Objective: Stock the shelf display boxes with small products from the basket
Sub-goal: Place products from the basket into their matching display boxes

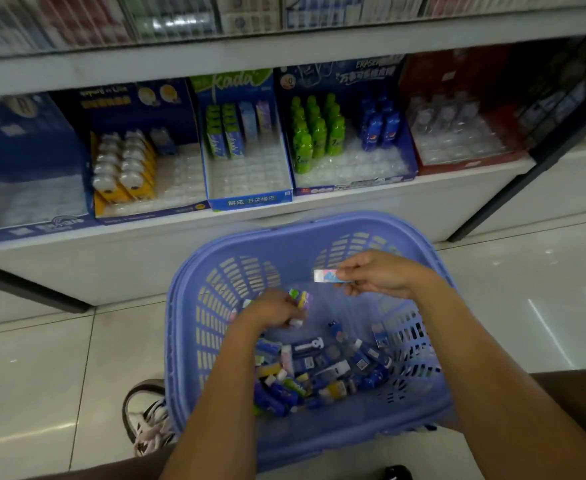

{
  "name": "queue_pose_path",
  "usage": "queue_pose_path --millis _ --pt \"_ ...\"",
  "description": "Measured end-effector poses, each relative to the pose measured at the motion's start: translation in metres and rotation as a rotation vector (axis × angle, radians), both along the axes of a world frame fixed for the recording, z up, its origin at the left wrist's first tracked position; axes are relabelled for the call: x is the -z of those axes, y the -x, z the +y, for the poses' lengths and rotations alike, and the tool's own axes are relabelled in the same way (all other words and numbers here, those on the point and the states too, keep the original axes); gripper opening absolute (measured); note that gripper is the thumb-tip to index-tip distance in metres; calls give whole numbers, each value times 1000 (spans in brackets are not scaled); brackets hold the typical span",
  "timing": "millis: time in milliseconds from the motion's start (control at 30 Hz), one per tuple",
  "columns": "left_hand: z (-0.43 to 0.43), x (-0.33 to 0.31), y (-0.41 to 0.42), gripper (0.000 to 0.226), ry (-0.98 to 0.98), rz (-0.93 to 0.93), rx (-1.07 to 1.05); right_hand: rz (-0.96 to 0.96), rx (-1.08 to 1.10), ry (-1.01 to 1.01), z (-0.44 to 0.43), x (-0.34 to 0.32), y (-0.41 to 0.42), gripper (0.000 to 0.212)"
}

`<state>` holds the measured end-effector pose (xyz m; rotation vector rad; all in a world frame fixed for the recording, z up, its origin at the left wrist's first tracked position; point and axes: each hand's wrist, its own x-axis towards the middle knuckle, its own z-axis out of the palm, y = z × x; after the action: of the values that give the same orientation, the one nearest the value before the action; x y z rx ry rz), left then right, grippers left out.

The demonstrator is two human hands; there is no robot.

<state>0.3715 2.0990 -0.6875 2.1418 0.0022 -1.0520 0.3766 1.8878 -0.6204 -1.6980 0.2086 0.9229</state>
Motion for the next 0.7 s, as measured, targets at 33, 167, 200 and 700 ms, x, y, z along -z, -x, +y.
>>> queue_pose_path --millis 33,167,200,700 --pt "5 -15 -4 24 63 -14 -49 -61 -17 33 4 -13 0 26" --pt "29 -70 -19 13 248 -145 -191 -459 134 130 25 -61 -10 21" --pt "35 -82 -21 10 329 -172 -253 -555 234 107 31 -71 -15 20" --pt "61 -121 -34 13 677 -441 -810 -1139 85 598 116 -100 -163 21"
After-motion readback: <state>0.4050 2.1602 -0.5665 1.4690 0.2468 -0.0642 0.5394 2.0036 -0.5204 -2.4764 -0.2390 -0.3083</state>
